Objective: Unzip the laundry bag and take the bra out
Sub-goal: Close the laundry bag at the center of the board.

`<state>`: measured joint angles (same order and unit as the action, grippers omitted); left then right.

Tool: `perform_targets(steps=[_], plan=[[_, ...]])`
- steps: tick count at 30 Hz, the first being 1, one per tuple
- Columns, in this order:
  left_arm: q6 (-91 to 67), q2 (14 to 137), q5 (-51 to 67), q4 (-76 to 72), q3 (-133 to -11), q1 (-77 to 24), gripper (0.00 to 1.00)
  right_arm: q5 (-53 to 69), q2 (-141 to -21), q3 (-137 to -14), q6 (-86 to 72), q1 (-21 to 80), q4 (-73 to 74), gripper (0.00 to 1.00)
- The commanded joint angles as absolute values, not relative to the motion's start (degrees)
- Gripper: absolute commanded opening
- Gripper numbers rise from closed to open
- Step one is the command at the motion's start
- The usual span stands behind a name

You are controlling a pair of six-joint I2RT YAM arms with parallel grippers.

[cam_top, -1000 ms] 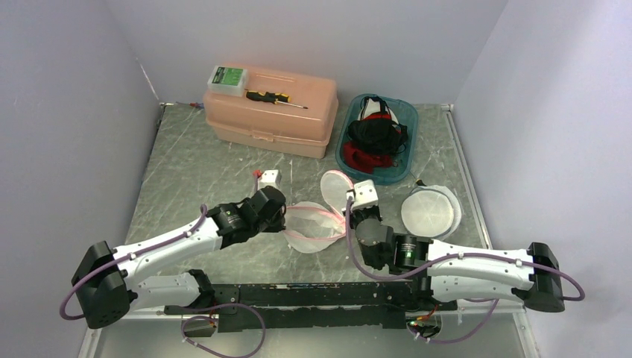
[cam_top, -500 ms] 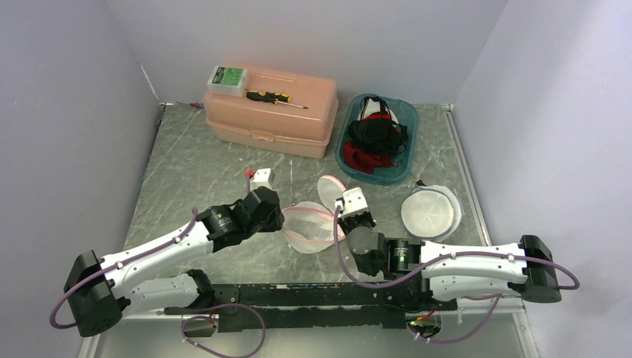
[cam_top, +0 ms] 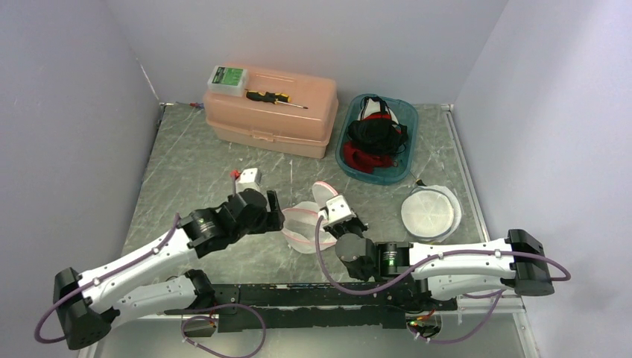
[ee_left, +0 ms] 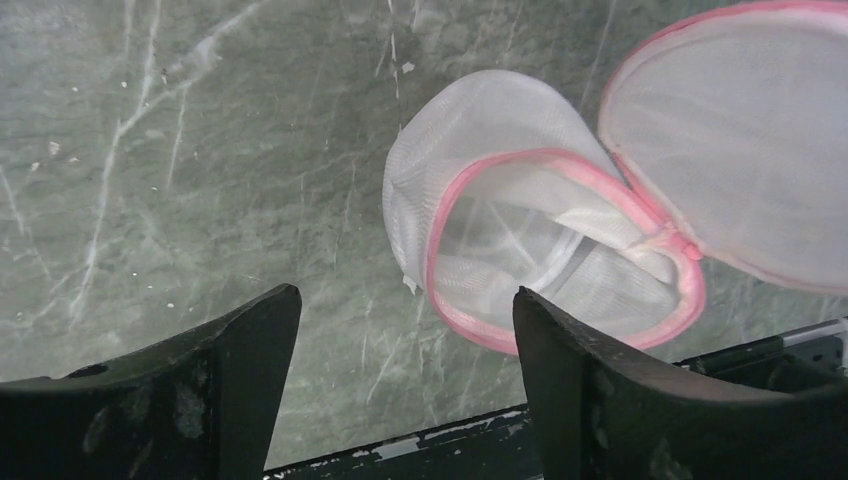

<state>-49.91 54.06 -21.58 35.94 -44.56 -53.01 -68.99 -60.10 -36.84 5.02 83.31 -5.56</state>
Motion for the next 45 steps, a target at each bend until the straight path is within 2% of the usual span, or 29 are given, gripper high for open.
perform_targets(steps=[1, 5, 10, 14, 18, 26, 38, 39, 41, 45], plan=[[-51.6, 49.7, -23.8, 40.2, -49.0, -53.0, 0.84, -71.1, -61.0, -37.3, 8.9, 84.0, -12.1, 0.00], [-51.9, 49.4, -19.6, 36.5, -51.1, -52.9, 0.86, -71.9, -62.1, -35.8, 12.3, 85.0, -16.4, 0.00], [-54.8, 56.6, -12.9, 33.3, -58.7, -53.0, 0.88, -72.5, -61.4, -31.3, 19.9, 86.3, -27.5, 0.00], [-62.9, 62.3, -6.7, 31.2, -62.5, -52.7, 0.93, -73.1, -62.2, -29.5, 24.2, 86.8, -33.1, 0.00], [-71.2, 65.3, -3.9, 31.2, -64.1, -51.2, 0.94, -73.3, -62.7, -29.0, 26.1, 86.9, -35.9, 0.00], [-79.1, 68.8, 6.8, 24.6, -61.6, -42.6, 0.94, -73.4, -62.7, -28.4, 28.7, 87.3, -38.9, 0.00], [-80.9, 77.5, 14.7, 20.1, -63.6, -41.8, 0.94, -74.7, -63.9, -27.4, 35.0, 88.9, -45.8, 0.00], [-80.9, 77.5, 14.6, 20.0, -63.5, -41.8, 0.92, -74.8, -63.9, -27.4, 35.2, 89.0, -45.9, 0.00], [-80.8, 77.7, 14.5, 19.6, -63.2, -41.8, 0.81, -74.9, -63.9, -27.4, 35.1, 89.2, -45.6, 0.00], [-80.7, 78.0, 14.5, 17.7, -62.0, -41.8, 0.49, -74.8, -63.8, -27.5, 34.3, 89.8, -44.2, 0.00]])
